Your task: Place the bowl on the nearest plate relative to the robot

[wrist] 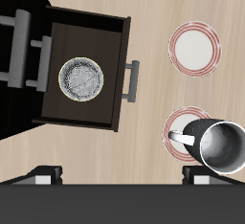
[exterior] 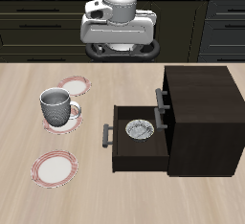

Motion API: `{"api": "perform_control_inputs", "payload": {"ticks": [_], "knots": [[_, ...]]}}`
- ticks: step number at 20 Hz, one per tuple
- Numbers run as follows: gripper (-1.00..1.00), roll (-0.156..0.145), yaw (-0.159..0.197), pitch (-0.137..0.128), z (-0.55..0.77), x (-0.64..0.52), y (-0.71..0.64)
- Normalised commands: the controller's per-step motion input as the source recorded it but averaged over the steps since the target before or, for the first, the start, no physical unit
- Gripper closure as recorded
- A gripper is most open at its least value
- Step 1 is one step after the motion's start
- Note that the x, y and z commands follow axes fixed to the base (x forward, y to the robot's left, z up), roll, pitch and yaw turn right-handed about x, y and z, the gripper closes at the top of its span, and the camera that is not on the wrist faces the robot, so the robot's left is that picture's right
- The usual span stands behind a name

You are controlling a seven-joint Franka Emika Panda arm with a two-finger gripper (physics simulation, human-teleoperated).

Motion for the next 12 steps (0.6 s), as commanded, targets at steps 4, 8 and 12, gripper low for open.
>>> {"api": "perform_control_inputs", "payload": {"ticks": [4, 8, 12], "knots": [[-1.0, 0.015, 0.03, -0.01, -0.04, 0.28, 0.01], [-1.0, 0.021, 0.013, 0.009, -0.04, 0.28, -0.01], [-1.0, -0.001, 0.018, -0.012, -0.01, 0.32, -0.11]]}}
